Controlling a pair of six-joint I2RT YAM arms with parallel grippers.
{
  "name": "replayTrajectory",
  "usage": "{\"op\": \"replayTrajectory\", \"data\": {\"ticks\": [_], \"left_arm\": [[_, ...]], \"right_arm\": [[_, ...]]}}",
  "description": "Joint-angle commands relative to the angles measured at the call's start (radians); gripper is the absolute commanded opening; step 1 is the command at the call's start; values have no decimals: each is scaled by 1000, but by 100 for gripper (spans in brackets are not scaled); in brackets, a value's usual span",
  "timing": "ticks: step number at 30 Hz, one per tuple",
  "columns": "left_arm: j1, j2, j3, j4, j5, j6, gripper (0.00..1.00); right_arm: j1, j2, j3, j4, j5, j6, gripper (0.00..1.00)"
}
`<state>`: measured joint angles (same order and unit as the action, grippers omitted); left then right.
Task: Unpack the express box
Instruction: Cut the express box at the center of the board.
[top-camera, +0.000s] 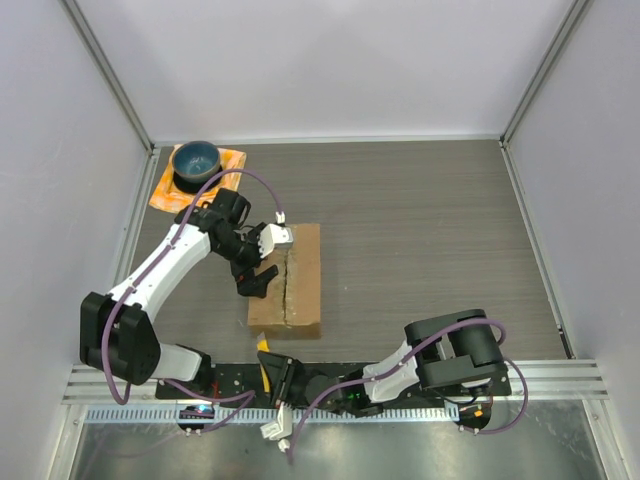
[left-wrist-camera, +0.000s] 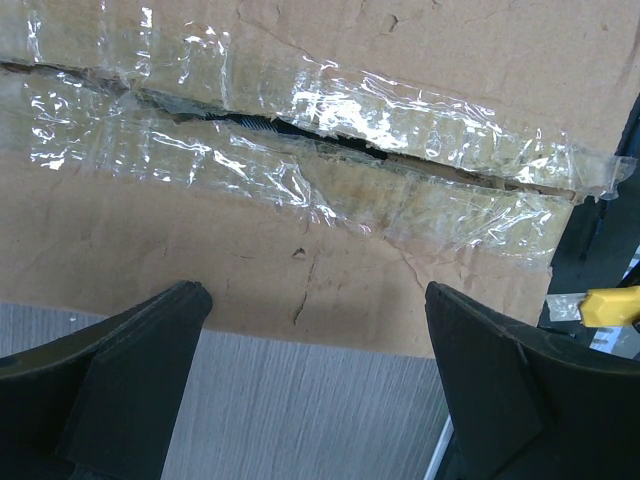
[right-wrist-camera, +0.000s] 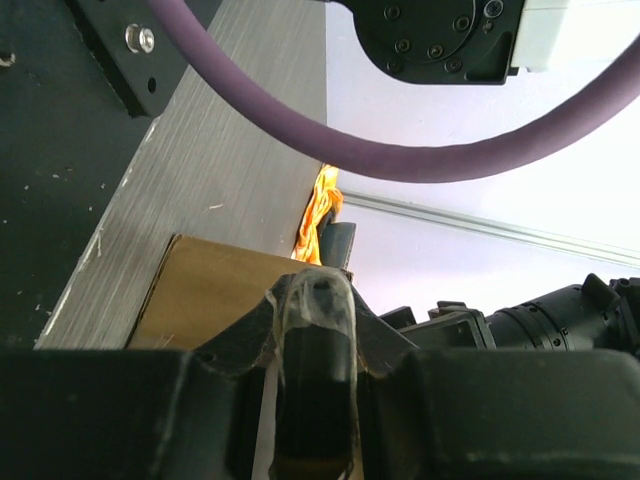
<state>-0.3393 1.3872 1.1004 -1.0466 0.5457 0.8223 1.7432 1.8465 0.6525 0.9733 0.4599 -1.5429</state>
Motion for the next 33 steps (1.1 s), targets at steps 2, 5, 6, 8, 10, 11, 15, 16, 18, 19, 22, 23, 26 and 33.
{"op": "replayTrajectory", "data": {"ticks": [2, 5, 6, 8, 10, 11, 15, 16, 18, 19, 22, 23, 26, 33], "left_arm": [[0, 47, -59, 20, -69, 18, 100], [0, 49, -63, 25, -66, 17, 100], [0, 49, -63, 25, -64, 17, 100], [0, 49, -68, 26, -63, 18, 100], [0, 52, -73, 30, -59, 18, 100], [0, 50, -73, 28, -61, 18, 100], [0, 53, -71, 25, -59, 18, 100], [0, 53, -68, 22, -59, 17, 100], [0, 52, -66, 20, -59, 20, 100], [0, 52, -63, 19, -58, 20, 100], [-1, 50, -66, 16, -56, 20, 100], [0, 52, -66, 16, -56, 20, 100], [0, 50, -71, 16, -56, 20, 100], [0, 50, -74, 16, -56, 20, 100]], "right_arm": [[-5, 16, 19, 176, 28, -71, 1], [-4, 5, 13, 171, 31, -69, 1], [-5, 0, 12, 169, 34, -68, 1], [-5, -15, 7, 166, 40, -63, 1], [-5, -21, -4, 162, 45, -60, 1], [-5, -27, -8, 162, 52, -56, 1], [-5, -29, -30, 174, 69, -40, 1], [-5, -27, -34, 185, 71, -34, 1], [-7, -27, -36, 195, 75, -26, 1], [-7, -24, -37, 196, 75, -23, 1], [-11, -21, -39, 203, 80, -25, 1], [-10, -21, -39, 206, 79, -25, 1], [-13, -26, -40, 209, 85, -29, 1], [-19, -41, -50, 199, 91, -20, 1]]}}
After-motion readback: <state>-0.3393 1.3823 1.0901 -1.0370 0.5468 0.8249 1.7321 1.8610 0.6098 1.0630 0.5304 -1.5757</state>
